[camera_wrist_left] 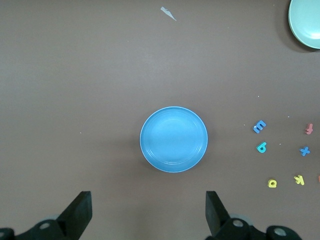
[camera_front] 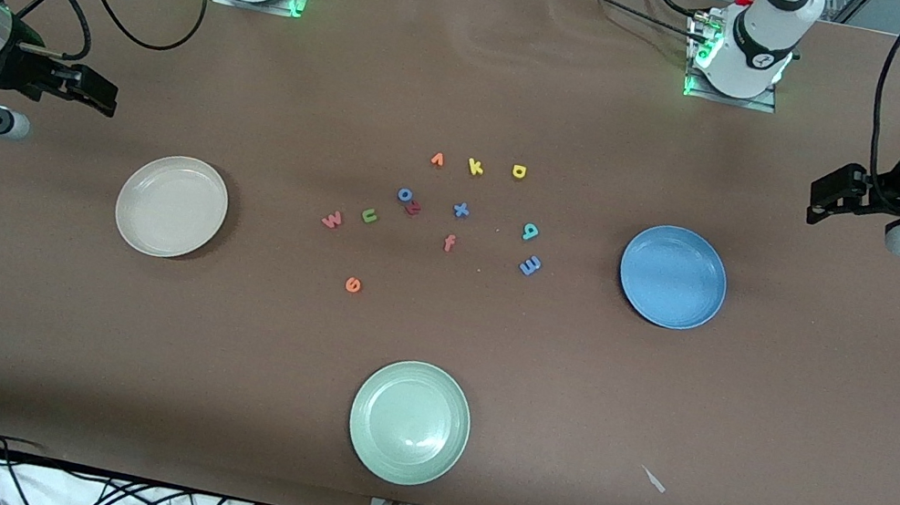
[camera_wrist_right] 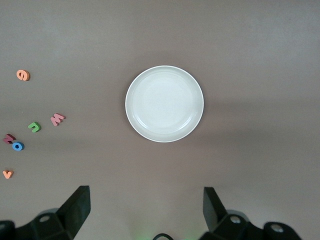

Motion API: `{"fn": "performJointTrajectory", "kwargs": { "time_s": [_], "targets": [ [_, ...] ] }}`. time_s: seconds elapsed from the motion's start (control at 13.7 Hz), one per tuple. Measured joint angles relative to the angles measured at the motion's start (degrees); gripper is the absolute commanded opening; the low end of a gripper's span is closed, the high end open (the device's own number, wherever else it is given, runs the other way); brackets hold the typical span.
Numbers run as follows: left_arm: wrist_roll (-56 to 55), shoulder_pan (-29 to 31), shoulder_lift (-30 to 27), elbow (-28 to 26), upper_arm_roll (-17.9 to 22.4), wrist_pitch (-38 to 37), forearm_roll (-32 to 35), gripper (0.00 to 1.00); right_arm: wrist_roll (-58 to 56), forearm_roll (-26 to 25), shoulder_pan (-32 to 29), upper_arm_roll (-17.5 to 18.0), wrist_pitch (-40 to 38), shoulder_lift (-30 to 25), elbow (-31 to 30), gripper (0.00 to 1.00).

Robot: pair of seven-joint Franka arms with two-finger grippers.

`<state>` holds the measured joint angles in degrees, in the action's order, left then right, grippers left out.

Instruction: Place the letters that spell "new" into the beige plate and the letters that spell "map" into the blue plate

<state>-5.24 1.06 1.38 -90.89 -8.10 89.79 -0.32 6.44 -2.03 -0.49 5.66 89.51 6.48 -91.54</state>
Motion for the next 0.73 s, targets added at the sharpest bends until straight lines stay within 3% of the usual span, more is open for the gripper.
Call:
{"fn": "performJointTrajectory", "kwargs": {
  "time_s": [0.37,0.73],
  "targets": [
    [0.0,0.0,1.3,0.0,0.0,0.0,0.0,1.00,-0.2,0.1,1.1,0.2,0.0,1.2,0.0,1.00],
    [0.0,0.0,7.8,1.8,0.5,3.8,0.0,1.00,1.4,1.3,3.9,0.3,3.9,6.7,-0.1,1.00]
  ]
}}
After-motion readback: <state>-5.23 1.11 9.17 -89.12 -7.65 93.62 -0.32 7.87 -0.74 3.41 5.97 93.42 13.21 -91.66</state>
